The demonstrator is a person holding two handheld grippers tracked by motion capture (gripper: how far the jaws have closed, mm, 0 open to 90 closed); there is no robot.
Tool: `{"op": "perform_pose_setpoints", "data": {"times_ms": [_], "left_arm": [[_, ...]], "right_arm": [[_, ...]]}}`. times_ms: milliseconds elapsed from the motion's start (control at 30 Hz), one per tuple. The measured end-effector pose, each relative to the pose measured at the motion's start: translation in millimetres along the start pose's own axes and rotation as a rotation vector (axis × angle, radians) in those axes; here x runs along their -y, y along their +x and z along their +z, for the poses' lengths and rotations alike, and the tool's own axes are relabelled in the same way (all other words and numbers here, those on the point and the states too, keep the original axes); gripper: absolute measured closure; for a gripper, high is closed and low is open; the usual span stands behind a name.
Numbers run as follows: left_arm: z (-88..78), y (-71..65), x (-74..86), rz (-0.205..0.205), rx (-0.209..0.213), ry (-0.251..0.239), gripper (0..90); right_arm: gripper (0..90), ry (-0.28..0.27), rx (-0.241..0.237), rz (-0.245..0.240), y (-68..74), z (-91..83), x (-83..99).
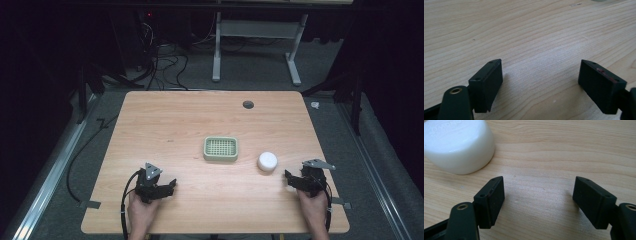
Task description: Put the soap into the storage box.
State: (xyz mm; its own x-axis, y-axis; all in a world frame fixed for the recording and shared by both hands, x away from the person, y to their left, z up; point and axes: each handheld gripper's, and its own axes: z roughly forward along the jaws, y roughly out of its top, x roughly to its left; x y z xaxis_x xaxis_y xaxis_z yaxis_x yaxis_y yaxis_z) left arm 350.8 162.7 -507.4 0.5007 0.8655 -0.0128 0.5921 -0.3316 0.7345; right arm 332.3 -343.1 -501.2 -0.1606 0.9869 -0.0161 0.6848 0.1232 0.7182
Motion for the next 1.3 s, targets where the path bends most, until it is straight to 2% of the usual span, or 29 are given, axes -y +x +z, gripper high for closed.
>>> {"op": "perform_pose_setpoints", "data": {"times_ms": [1000, 1300], "left_arm": [[-0.1, 0.2, 0.0, -0.001, 0.002, 0.000, 20.1], [-0.2, 0.3, -0.1, -0.001, 0.002, 0.002, 20.2]], "right_arm": [[26.3, -0.005, -0.006, 0.003, -0.7, 0.1, 0.0], [26.1, -0.008, -0.027, 0.014, -2.8, -0.8, 0.3]]}}
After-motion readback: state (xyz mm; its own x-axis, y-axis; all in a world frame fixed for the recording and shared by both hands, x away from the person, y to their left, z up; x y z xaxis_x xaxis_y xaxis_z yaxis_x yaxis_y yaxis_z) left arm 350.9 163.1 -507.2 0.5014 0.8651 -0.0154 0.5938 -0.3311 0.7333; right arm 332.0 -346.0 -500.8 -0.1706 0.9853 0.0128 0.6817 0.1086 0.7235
